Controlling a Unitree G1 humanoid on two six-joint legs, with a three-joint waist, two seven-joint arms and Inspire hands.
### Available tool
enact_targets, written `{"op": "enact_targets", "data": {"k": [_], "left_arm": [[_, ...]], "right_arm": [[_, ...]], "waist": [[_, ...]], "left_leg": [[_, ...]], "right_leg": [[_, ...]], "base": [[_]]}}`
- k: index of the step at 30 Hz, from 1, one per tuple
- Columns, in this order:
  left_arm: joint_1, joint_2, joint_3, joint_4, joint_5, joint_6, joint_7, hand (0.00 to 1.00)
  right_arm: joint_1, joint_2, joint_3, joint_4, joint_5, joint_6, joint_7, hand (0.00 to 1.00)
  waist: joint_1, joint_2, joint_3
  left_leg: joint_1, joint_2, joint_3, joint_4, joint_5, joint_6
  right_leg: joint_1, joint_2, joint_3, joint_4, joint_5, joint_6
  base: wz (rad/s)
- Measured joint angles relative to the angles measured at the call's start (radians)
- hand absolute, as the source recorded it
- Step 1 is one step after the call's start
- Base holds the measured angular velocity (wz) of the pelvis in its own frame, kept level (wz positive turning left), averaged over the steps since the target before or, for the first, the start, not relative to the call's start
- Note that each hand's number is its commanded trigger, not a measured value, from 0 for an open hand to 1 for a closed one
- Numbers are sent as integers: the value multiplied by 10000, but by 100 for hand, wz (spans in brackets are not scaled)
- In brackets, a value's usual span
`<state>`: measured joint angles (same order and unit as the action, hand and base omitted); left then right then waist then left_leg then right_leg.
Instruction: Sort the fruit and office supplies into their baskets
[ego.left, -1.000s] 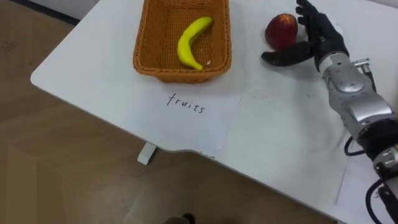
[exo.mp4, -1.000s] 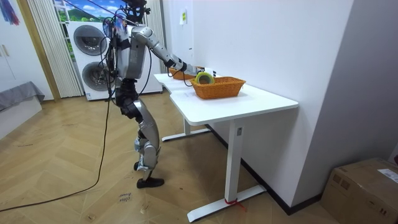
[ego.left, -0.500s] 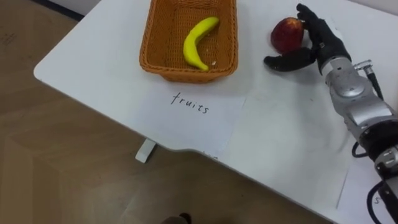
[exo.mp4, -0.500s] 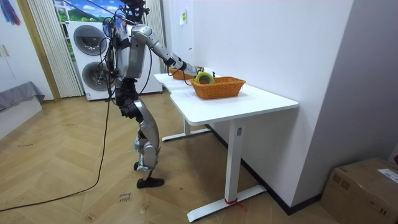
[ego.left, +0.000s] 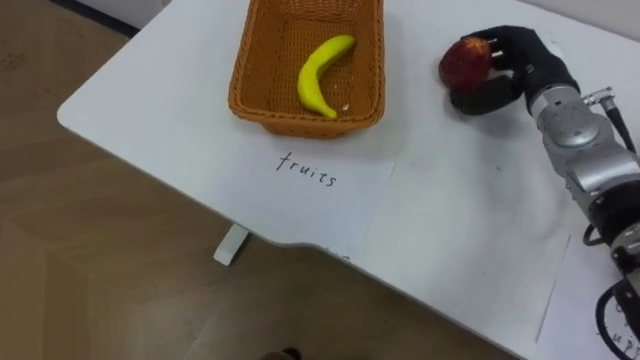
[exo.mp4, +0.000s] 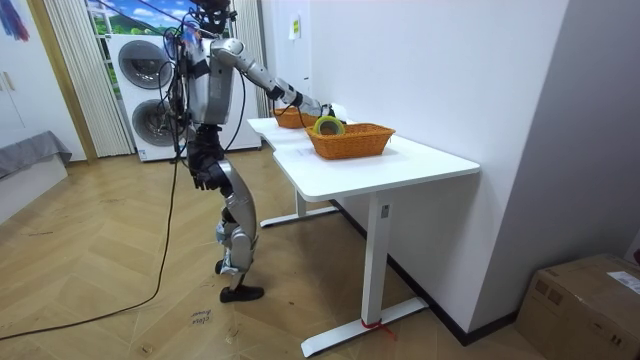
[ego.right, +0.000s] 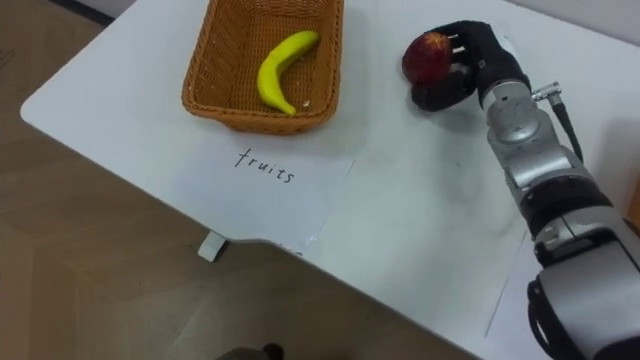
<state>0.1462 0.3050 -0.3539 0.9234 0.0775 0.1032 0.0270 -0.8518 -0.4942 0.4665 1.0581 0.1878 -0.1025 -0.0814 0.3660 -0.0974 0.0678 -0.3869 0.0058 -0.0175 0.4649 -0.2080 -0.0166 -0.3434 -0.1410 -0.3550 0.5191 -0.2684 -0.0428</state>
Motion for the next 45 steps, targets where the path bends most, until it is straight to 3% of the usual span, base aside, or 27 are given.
{"op": "enact_targets", "data": {"k": [11,17,25,29,31,33,36,40,45], "left_arm": [[-148,22,54,22,37,13,-14,0],[-208,47,395,35,46,-11,-174,0],[-70,-48,1239,35,283,-129,-131,0],[250,-102,1618,21,352,-201,-89,0],[532,-151,1889,29,506,-197,-86,0],[688,-146,2017,43,599,-198,-80,0],[1050,-156,2205,38,703,-205,-80,0],[1424,-166,2249,5,1011,-169,-86,0],[1685,-167,2364,122,1569,-136,-187,0]], "right_arm": [[82,-63,1,91,36,97,119,100],[102,-97,-78,86,113,184,205,100],[451,-107,-83,-485,-39,616,1197,100],[563,-117,-188,-1218,-390,772,1498,100],[578,-238,-184,-2030,-680,869,1524,100],[578,-411,-185,-2489,-788,848,1521,100],[596,-587,-205,-3141,-770,866,1517,100],[608,-604,-260,-3997,-808,866,1498,100],[646,-578,-258,-4203,-808,869,1652,100]], "waist": [[191,-6,-2],[129,-41,-23],[-80,-37,-70],[-382,3,-225],[-660,28,-345],[-844,40,-390],[-1108,4,-580],[-1331,7,-593],[-1327,-29,-600]], "left_leg": [[273,51,-46,-187,14,-29],[284,30,-106,-160,9,-33],[951,15,-159,-294,-9,-27],[1305,-2,-97,-508,-3,-18],[1686,-21,-91,-639,1,-13],[2101,-5,-102,-798,1,-12],[2661,-7,-141,-1136,-2,-15],[3298,-30,-142,-1400,-1,-13],[3895,-28,-171,-1669,2,-16]], "right_leg": [[299,155,-35,-348,77,14],[380,93,-62,-368,67,27],[1125,104,-167,-591,61,85],[1424,101,-137,-724,73,126],[1788,99,-143,-852,79,150],[2272,152,-206,-1093,99,191],[2916,212,-335,-1491,103,267],[3531,238,-372,-1709,94,330],[4130,317,-363,-1960,79,382]], "base": [[1],[3],[4],[-3],[-2],[7],[9],[1],[0]]}}
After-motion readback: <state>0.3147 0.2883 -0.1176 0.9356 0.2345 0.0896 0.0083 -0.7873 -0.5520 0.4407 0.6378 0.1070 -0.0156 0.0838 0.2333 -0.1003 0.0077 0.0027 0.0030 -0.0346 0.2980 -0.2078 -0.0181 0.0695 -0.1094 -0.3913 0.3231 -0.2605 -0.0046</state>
